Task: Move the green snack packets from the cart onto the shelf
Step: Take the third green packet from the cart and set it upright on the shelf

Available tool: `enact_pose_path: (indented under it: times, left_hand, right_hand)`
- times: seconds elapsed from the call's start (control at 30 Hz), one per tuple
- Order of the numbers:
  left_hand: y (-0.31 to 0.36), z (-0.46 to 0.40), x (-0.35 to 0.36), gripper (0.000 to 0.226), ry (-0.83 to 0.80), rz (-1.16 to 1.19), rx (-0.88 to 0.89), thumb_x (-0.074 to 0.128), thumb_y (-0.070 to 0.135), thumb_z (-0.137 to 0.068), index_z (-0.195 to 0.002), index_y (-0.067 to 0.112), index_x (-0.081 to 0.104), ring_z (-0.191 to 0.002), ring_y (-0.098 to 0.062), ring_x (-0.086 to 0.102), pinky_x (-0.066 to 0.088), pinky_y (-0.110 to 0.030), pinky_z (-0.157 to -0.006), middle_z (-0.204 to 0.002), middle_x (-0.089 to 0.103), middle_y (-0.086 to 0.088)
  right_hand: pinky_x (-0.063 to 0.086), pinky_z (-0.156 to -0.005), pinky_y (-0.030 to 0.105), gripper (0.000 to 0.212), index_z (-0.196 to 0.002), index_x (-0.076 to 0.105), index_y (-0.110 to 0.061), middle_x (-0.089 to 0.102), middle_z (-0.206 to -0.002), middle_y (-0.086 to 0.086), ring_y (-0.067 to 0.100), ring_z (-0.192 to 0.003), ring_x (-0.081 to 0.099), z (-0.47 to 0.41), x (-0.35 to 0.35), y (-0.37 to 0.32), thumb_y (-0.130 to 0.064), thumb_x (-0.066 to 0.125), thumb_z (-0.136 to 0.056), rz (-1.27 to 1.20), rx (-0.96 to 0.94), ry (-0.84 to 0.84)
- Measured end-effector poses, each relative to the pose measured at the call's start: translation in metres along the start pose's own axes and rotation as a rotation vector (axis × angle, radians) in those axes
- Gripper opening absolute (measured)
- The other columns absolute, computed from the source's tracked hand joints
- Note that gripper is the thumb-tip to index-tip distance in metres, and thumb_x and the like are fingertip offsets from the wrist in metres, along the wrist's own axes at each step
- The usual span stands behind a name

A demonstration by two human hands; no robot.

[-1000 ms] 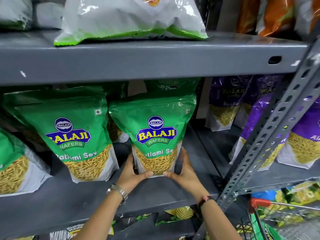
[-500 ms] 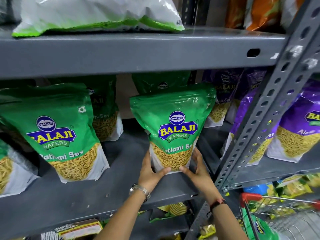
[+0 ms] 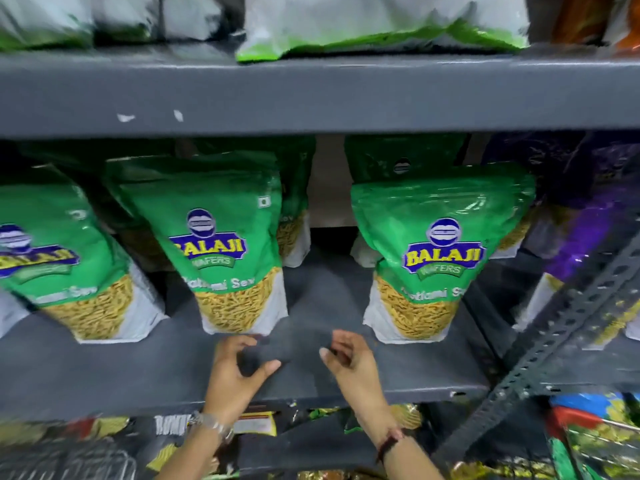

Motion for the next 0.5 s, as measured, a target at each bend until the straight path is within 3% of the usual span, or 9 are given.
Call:
enact_pose_path:
  times: [0.07, 0.13, 0.2, 0.27, 0.3, 0.37, 0.43, 0.5]
  left_hand:
    - [-0.021, -0.011, -0.032, 0.076, 0.102, 0.098, -0.105, 0.083, 0.047, -0.039, -0.09, 0.013, 0.038, -0.097, -0.029, 0.046, 0.037, 0.0, -0.08, -0.1, 0.036, -0.009]
    - [-0.034, -0.026, -0.051, 0.09, 0.117, 0.218, -0.175, 0.087, 0.038, -0.041, -0.109, 0.014, 0.032, -0.111, -0.028, 0.042, 0.041, -0.022, -0.097, -0.112, 0.031, -0.011]
    - [-0.03, -0.042, -0.054, 0.094, 0.039, 0.276, -0.149, 0.075, 0.002, -0.064, -0.134, 0.016, 0.013, -0.13, -0.027, 0.031, 0.029, -0.042, -0.108, -0.132, 0.03, -0.008]
    - [-0.02, -0.053, -0.048, 0.102, -0.087, 0.326, -0.072, 0.061, -0.013, -0.072, -0.139, 0.022, -0.008, -0.132, -0.013, 0.023, 0.022, -0.037, -0.111, -0.144, 0.021, 0.0]
    - [-0.019, -0.057, -0.045, 0.103, -0.129, 0.318, -0.048, 0.063, -0.011, -0.072, -0.139, 0.023, -0.009, -0.13, -0.008, 0.025, 0.022, -0.035, -0.111, -0.147, 0.019, 0.002]
    - [-0.02, -0.06, -0.044, 0.102, -0.136, 0.301, -0.044, 0.074, 0.01, -0.063, -0.139, 0.022, 0.008, -0.124, -0.005, 0.038, 0.026, -0.037, -0.111, -0.147, 0.028, -0.002]
    - [-0.021, -0.055, -0.042, 0.103, -0.113, 0.295, -0.074, 0.076, 0.034, -0.046, -0.134, 0.022, 0.023, -0.121, -0.008, 0.044, 0.032, -0.041, -0.109, -0.139, 0.04, -0.005]
    - [-0.019, -0.05, -0.039, 0.102, -0.081, 0.283, -0.064, 0.078, 0.044, -0.036, -0.125, 0.025, 0.031, -0.12, -0.016, 0.043, 0.036, -0.037, -0.102, -0.128, 0.046, -0.004]
  right_hand:
    - [0.039, -0.091, 0.011, 0.05, -0.121, 0.042, -0.01, 0.045, -0.117, 0.001, 0.013, -0.114, 0.042, -0.014, 0.033, -0.003, -0.001, 0.065, -0.078, 0.04, 0.02, -0.132]
    - [0.027, -0.104, 0.023, 0.077, -0.137, 0.022, -0.013, 0.03, -0.129, -0.007, 0.007, -0.125, 0.026, -0.027, 0.056, -0.007, -0.009, 0.069, -0.076, 0.105, 0.002, -0.227]
    - [0.025, -0.103, 0.016, 0.087, -0.14, 0.015, -0.017, 0.025, -0.13, -0.013, 0.003, -0.127, 0.022, -0.036, 0.073, -0.013, -0.013, 0.072, -0.074, 0.165, -0.027, -0.287]
    - [0.034, -0.089, 0.0, 0.074, -0.133, 0.028, -0.021, 0.038, -0.127, -0.012, 0.004, -0.123, 0.034, -0.041, 0.085, -0.018, -0.01, 0.071, -0.074, 0.164, -0.062, -0.338]
    - [0.038, -0.081, -0.003, 0.063, -0.126, 0.036, -0.024, 0.046, -0.122, -0.009, 0.007, -0.118, 0.042, -0.041, 0.09, -0.019, -0.009, 0.07, -0.075, 0.181, -0.085, -0.341]
    - [0.039, -0.073, -0.004, 0.05, -0.12, 0.042, -0.019, 0.051, -0.114, -0.005, 0.011, -0.111, 0.048, -0.041, 0.089, -0.018, -0.008, 0.067, -0.078, 0.213, -0.104, -0.29]
    - [0.04, -0.076, -0.002, 0.05, -0.123, 0.041, -0.013, 0.053, -0.115, -0.001, 0.014, -0.112, 0.049, -0.038, 0.083, -0.016, -0.007, 0.064, -0.079, 0.234, -0.11, -0.244]
    - [0.041, -0.088, 0.013, 0.049, -0.124, 0.04, -0.013, 0.054, -0.118, 0.001, 0.015, -0.113, 0.05, -0.035, 0.075, -0.015, -0.008, 0.063, -0.08, 0.25, -0.101, -0.246]
Point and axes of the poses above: each hand's wrist, its own z-axis away from the middle knuckle, its own x-axis out of the palm, y = z × x, the point moved 6 cm from there along -z, towards the middle knuckle
